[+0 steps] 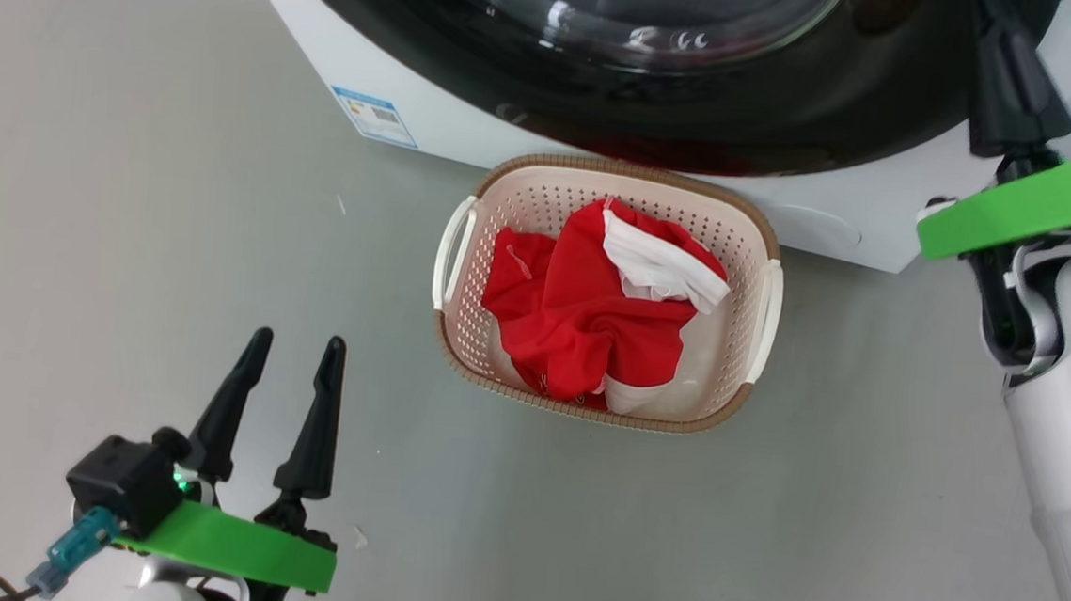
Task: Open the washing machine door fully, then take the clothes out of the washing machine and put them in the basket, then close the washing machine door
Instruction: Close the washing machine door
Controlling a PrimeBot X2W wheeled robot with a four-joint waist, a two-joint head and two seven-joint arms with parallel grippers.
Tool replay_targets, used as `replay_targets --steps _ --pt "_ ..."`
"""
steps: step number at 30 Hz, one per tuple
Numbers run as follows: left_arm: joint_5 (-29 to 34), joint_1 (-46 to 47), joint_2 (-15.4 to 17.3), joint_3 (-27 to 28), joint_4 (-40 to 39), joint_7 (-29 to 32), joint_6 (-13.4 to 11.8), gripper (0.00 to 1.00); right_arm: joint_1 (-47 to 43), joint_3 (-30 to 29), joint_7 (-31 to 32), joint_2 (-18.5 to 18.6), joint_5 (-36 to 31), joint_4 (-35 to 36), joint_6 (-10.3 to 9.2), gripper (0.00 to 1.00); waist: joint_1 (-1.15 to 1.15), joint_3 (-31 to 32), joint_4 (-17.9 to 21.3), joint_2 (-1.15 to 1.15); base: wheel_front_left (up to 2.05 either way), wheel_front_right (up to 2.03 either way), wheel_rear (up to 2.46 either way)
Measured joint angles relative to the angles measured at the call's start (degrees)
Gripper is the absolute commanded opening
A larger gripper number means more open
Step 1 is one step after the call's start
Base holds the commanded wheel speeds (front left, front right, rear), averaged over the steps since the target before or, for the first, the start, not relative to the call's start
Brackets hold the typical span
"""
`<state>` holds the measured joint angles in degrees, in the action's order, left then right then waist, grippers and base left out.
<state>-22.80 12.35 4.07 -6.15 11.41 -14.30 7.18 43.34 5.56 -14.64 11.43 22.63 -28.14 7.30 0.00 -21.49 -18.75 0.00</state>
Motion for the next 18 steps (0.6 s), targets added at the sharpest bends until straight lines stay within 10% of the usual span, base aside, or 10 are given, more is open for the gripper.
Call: replay_targets --steps 18 --pt "-0.1 1.8 0.0 -1.5 0.2 0.0 0.0 1.00 2.9 0.5 0.0 0.1 -1.1 -0.4 0.45 0.00 0.00 -1.0 -0.3 0.00 0.00 0.00 0.00"
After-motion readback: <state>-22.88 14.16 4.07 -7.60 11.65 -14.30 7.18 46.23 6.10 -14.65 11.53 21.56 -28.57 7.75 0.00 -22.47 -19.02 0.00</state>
